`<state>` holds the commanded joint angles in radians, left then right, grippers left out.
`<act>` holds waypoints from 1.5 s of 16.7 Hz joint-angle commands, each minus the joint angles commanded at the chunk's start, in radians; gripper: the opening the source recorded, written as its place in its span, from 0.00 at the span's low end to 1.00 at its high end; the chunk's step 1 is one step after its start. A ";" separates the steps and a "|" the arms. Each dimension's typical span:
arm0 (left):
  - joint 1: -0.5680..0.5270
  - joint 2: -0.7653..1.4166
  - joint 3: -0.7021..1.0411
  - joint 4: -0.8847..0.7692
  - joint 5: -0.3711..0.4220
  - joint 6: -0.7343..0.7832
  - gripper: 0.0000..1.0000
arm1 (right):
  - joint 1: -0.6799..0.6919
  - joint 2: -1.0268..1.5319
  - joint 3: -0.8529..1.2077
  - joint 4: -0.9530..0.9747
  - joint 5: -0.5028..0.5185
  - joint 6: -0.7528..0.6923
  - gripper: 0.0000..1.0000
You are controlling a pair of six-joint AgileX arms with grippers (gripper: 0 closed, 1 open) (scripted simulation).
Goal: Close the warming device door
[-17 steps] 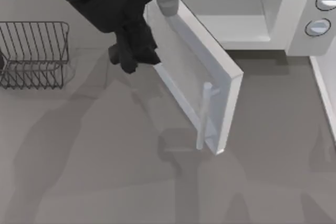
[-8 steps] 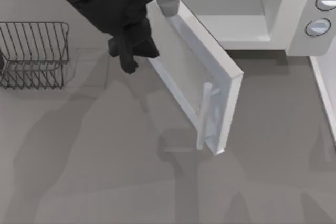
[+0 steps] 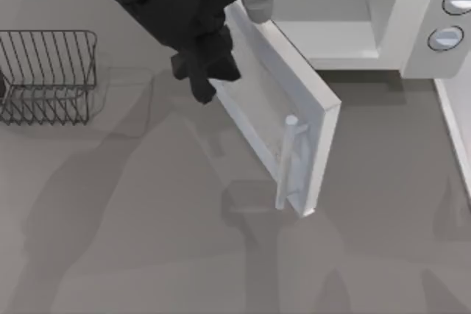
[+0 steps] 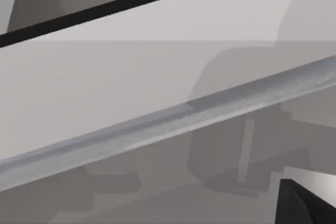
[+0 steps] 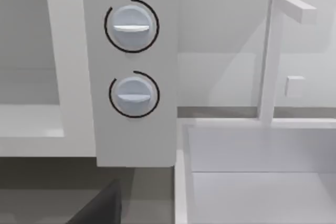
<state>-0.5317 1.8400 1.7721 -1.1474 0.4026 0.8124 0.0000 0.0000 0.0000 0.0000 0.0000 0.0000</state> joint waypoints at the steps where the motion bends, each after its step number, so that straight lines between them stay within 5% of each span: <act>1: 0.000 0.000 0.000 0.000 0.000 0.000 0.00 | 0.000 0.000 0.000 0.000 0.000 0.000 1.00; 25: -0.086 0.074 0.098 0.011 -0.031 -0.096 0.00 | 0.000 0.000 0.000 0.000 0.000 0.000 1.00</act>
<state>-0.6179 1.9143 1.8697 -1.1362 0.3711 0.7168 0.0000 0.0000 0.0000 0.0000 0.0000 0.0000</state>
